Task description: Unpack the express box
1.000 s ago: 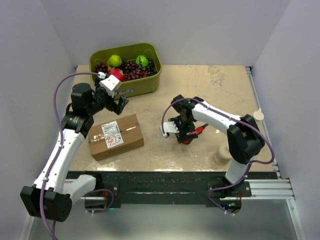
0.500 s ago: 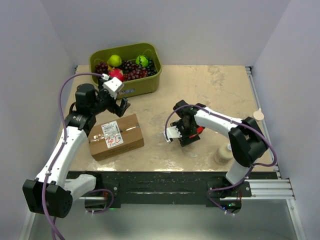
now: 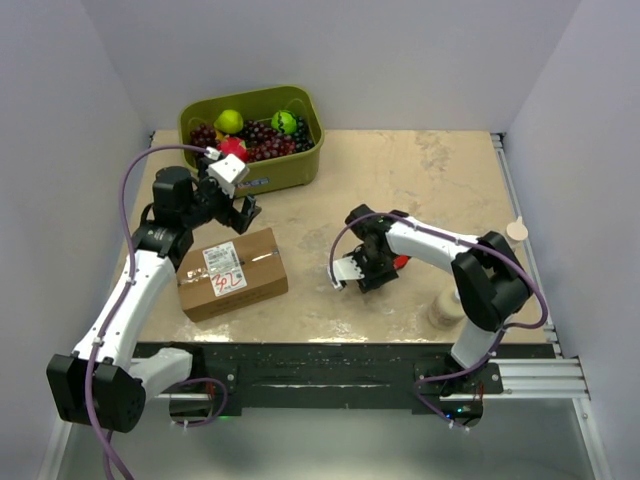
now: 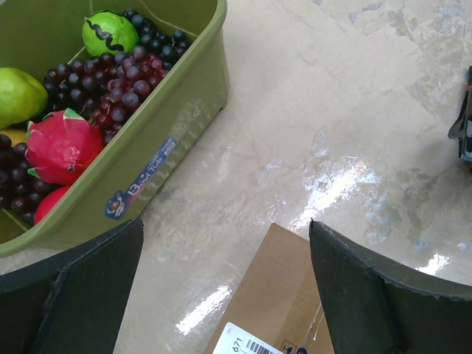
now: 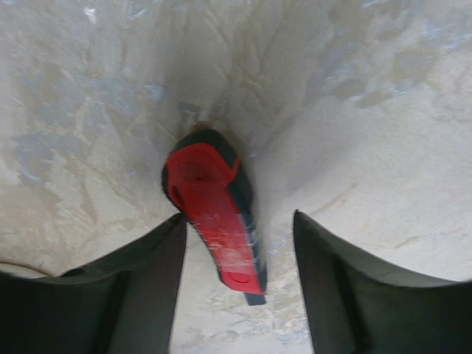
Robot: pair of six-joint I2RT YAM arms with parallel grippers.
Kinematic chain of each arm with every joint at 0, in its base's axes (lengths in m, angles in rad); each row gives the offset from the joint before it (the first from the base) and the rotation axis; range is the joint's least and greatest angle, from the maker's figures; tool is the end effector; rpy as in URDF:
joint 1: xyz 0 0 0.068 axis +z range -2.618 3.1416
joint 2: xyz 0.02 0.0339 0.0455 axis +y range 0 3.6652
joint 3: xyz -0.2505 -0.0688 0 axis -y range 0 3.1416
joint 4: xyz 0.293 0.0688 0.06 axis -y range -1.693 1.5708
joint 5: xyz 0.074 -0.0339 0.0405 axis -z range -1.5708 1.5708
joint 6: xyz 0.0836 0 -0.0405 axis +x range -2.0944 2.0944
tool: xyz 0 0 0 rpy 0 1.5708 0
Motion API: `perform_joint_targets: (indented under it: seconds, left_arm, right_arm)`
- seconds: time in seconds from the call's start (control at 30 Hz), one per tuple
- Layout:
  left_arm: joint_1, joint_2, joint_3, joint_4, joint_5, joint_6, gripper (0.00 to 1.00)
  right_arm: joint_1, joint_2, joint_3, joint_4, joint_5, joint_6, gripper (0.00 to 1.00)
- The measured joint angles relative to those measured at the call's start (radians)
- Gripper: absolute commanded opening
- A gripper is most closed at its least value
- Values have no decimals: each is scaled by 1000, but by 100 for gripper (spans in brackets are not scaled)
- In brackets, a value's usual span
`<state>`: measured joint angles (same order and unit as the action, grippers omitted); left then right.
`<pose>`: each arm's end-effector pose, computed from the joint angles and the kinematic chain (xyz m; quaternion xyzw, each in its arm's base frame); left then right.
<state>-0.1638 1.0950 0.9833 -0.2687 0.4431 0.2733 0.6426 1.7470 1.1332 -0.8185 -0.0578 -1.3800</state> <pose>0.3315 -0.0911 0.3076 0.2954 0.7619 -0.1517 0.5561 0.2851 0.2194 0.0845 -0.8462 0.5276 0.0020 0.0749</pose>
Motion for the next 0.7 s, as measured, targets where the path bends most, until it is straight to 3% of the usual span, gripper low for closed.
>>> perform_joint_targets:
  seconds: [0.3,0.47,0.57,0.6,0.63,0.7]
  left_arm:
    - [0,6,-15,19,7,-1,98]
    - [0,14,-23,18,7,-1,98]
    - [0,24,-23,13,6,0,98]
    - [0,29,-22,10,6,0,97]
    - [0,36,-21,4,6,0,96]
    - [0,53,-16,-13,6,0,96]
  right_arm:
    - [3,-39,-103,80,26,-28,34]
    - [48,-147,-215,246,24,-122,27]
    - [107,-191,-271,352,0,-245,27]
    - [122,-192,-279,378,-19,-299,31]
    - [132,-193,-288,401,-40,-352,43]
    - [141,-206,-322,445,-83,-442,50]
